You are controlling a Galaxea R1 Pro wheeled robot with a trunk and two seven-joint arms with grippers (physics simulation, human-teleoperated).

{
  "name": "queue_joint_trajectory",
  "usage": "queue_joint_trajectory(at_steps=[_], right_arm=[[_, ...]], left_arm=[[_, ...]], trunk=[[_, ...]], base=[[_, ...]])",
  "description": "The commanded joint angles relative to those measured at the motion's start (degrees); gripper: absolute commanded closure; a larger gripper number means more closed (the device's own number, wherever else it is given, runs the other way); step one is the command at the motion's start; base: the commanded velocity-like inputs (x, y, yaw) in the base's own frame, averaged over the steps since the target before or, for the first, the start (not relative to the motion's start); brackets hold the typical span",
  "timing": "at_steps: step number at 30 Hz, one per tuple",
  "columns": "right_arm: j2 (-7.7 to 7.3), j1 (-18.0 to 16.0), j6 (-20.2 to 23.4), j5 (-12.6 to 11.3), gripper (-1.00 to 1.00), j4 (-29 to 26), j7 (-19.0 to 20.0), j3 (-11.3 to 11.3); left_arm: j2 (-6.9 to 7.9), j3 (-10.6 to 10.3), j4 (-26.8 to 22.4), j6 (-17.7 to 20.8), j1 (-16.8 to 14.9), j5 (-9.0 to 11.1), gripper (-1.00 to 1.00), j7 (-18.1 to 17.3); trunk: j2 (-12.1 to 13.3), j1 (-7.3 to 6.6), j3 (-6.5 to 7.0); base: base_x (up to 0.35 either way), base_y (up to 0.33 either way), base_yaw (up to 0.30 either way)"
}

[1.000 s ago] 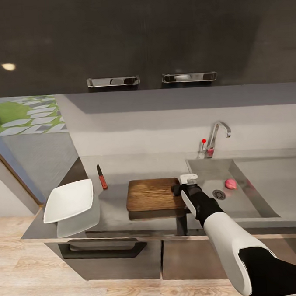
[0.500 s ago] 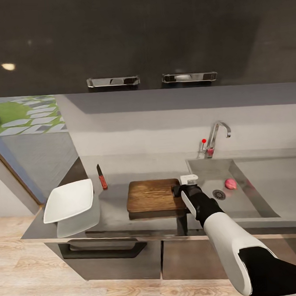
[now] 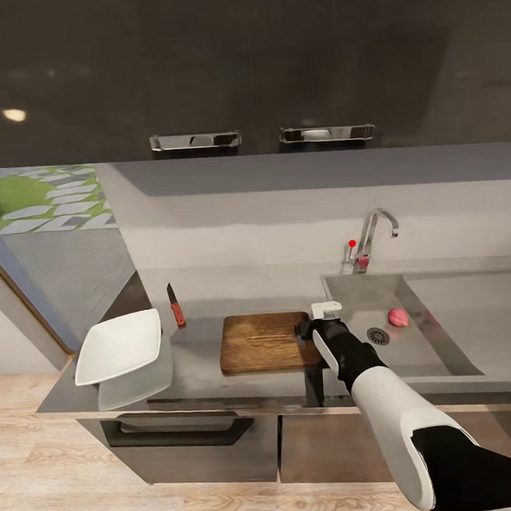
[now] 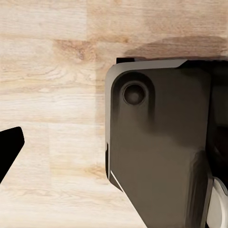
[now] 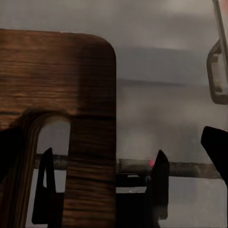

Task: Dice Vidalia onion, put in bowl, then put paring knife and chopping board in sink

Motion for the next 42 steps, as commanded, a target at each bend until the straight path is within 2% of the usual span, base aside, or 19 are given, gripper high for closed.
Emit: queue_joint_trajectory(at_steps=[1,22,42], right_arm=[[0.01,0.0,0.4,0.4,-1.0,-0.1,0.0,0.0],[-0.01,0.0,0.4,0.4,-1.0,-0.2,0.0,-0.1],[-0.03,0.0,0.3,0.5,-1.0,-0.2,-0.1,-0.1]], left_arm=[[0.0,0.0,0.0,-0.2,0.0,0.1,-1.0,0.0],[0.0,0.0,0.0,-0.2,0.0,0.1,-1.0,0.0],[0.0,-0.1,0.0,-0.2,0.0,0.1,-1.0,0.0]], trunk=[[-0.1,0.03,-0.11],[-0.1,0.03,-0.11],[-0.1,0.03,-0.11]], base=[[0.0,0.0,0.0],[-0.013,0.0,0.0],[-0.308,0.0,0.0]])
